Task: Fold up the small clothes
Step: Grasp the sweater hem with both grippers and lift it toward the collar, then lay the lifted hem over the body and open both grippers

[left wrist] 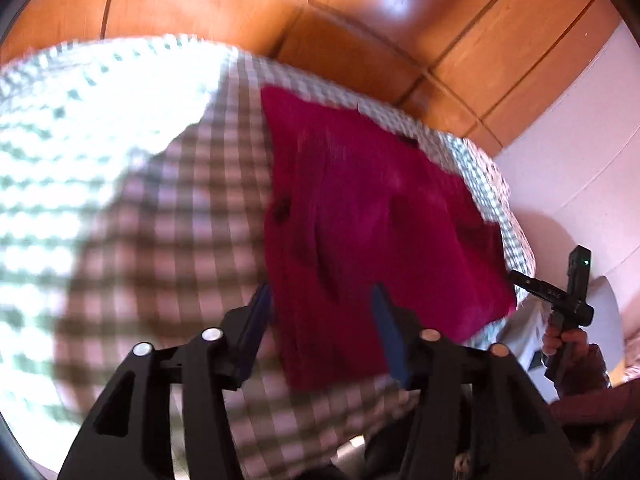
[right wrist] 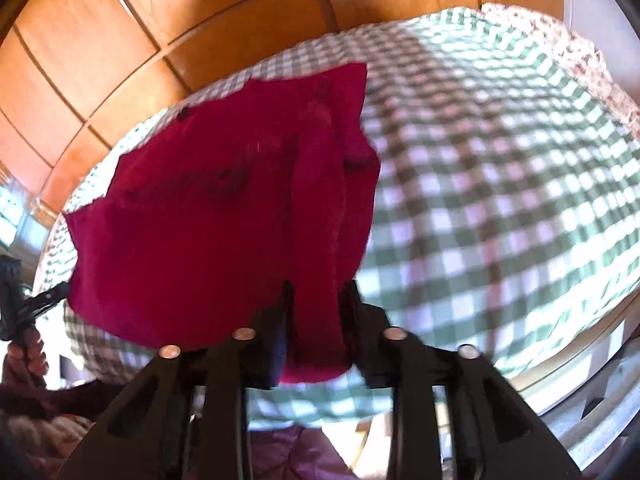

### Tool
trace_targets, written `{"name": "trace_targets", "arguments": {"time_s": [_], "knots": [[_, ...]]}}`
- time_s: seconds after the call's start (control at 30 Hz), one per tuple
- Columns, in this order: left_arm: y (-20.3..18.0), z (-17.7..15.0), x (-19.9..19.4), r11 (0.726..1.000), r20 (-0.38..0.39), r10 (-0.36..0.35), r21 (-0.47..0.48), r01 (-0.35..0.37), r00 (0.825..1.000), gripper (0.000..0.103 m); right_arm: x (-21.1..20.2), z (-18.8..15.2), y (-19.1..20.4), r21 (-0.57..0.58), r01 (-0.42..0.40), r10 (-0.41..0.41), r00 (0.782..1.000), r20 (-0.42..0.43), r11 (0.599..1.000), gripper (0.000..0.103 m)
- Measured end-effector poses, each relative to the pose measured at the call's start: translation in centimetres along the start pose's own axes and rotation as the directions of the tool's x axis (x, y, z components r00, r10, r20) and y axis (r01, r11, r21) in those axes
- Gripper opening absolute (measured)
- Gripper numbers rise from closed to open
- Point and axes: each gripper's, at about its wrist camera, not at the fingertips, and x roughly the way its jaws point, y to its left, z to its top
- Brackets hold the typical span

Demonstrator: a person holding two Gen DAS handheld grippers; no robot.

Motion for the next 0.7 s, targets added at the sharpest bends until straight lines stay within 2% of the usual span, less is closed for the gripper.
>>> {"name": "trace_targets", "arguments": {"time_s": [0.13, 0.3, 0.33, 0.37, 0.4, 0.47, 0.6, 0.7], "knots": [[-0.6, 2.5, 0.7, 0.999, 0.04, 0.011, 0.033, -0.013, 0.999, 0.059, 0.9, 3.1, 0.3, -0.011, 0.041, -0.04, 0.997, 0.069, 0.999, 0.042], [-1.0, 4.0, 3.4, 0.999, 0.034, -0.004, 0.038, 0.003, 0.999, 0.058, 4.1, 5.3, 1.3, -0.049, 0.06, -0.058, 0.998, 0.036, 0.997, 0.041], [-0.9, 4.0, 3.7, 0.999, 0.03, -0.01, 0.035, 0.009, 0.999, 0.05, 4.7, 5.5, 1.4, -0.054, 0.068, -0.066, 0.997, 0.03, 0.996, 0.039], [-0.9, 4.1, 4.1, 0.999, 0.018, -0.027, 0.023, 0.027, 0.999, 0.022, 5.1, 5.6, 1.4, -0.062, 0.07, -0.069, 0.997, 0.021, 0.996, 0.025], [-0.9, 4.1, 4.2, 0.999, 0.011, -0.036, 0.02, 0.036, 0.999, 0.011, 5.3, 5.5, 1.6, -0.072, 0.08, -0.079, 0.997, 0.014, 0.994, 0.014], [-1.3, 3.8, 3.7, 0.998, 0.032, -0.036, 0.043, 0.035, 0.999, 0.008, 4.7, 5.1, 1.9, -0.084, 0.082, -0.08, 0.997, 0.017, 0.993, 0.007], [-1.7, 3.2, 1.5, 0.997, 0.061, -0.043, 0.07, 0.039, 0.997, 0.007, 1.5, 4.5, 3.1, -0.127, 0.074, -0.067, 0.996, 0.06, 0.989, 0.006], [-1.9, 4.1, 0.0, 0.996, 0.091, -0.055, 0.08, 0.048, 0.994, 0.007, -0.7, 5.3, 3.3, -0.13, 0.071, -0.059, 0.993, 0.099, 0.989, 0.006]]}}
